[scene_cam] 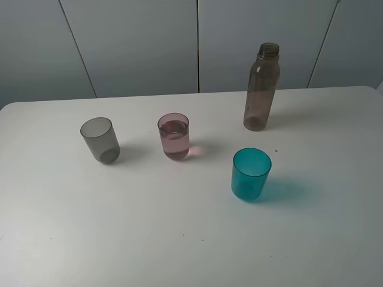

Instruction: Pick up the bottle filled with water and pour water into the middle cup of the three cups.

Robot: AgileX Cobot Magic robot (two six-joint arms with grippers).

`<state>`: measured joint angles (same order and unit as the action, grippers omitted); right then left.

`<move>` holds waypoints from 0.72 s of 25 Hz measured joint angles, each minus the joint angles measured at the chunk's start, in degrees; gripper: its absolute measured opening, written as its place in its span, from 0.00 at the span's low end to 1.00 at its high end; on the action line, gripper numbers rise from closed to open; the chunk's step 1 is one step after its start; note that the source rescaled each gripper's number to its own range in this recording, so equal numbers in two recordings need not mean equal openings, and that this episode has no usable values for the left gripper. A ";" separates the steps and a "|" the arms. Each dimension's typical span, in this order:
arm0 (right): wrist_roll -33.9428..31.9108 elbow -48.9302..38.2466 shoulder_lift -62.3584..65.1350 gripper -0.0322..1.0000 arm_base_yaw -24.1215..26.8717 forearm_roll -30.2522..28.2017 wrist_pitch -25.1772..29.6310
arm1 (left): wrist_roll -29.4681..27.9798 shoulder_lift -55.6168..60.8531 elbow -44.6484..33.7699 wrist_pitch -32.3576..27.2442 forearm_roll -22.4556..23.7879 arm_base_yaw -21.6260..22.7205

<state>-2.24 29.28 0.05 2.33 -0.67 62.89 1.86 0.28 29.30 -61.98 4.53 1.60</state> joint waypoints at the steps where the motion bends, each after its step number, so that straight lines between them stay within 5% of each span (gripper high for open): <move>1: 0.00 0.00 0.00 1.00 0.00 0.00 0.00 | 0.00 0.00 0.00 0.00 0.00 0.00; 18: -0.05 0.00 0.00 1.00 0.00 0.00 0.00 | 0.00 0.00 0.00 0.00 0.00 0.00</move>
<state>-2.29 29.28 0.05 2.33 -0.67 62.89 1.86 0.28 29.30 -61.98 4.53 1.60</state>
